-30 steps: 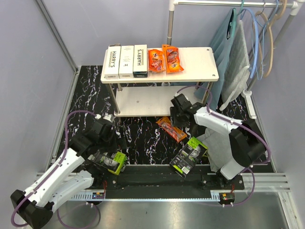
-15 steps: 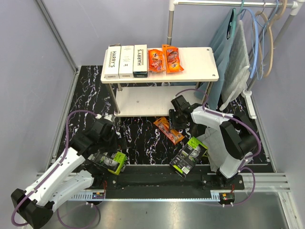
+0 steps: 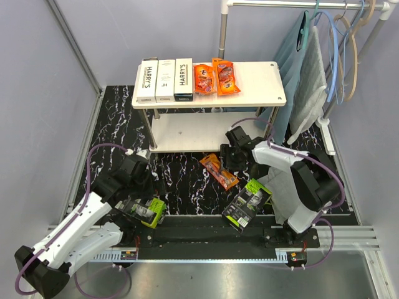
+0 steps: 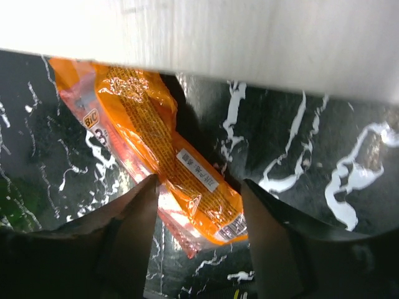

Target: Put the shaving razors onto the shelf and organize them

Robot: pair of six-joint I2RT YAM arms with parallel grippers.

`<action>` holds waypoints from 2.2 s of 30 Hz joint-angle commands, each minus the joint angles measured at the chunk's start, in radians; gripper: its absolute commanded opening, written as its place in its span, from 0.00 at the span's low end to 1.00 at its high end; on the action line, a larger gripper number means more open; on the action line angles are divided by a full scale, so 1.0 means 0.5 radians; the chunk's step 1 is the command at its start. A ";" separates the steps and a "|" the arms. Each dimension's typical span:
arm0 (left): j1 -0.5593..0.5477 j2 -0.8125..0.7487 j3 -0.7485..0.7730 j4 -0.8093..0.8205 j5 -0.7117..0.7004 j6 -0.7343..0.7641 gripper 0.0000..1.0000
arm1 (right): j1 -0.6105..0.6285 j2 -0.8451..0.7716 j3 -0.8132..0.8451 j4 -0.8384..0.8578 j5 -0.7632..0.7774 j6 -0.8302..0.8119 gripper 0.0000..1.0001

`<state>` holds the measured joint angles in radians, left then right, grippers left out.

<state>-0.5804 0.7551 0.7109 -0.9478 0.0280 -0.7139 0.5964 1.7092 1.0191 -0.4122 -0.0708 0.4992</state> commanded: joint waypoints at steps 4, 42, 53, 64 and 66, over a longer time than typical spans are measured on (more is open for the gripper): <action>0.004 0.015 0.020 0.073 0.042 0.035 0.99 | 0.022 -0.329 -0.041 -0.035 0.025 0.072 0.68; 0.004 -0.016 0.008 0.073 0.045 0.020 0.99 | 0.218 -0.053 -0.161 0.067 0.163 0.063 0.00; 0.004 -0.047 0.008 0.073 0.045 0.014 0.99 | 0.408 -0.258 -0.133 -0.120 0.080 0.020 0.00; 0.004 -0.136 0.017 0.073 0.027 0.007 0.99 | 0.917 -0.626 -0.087 -0.344 0.194 0.213 0.00; 0.004 -0.179 0.029 0.076 0.011 0.010 0.99 | 0.970 -0.742 -0.063 -0.399 0.239 0.241 0.00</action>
<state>-0.5804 0.7036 0.7109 -0.9478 0.0311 -0.7116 1.0290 1.4555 0.9546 -0.5446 -0.0093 0.5686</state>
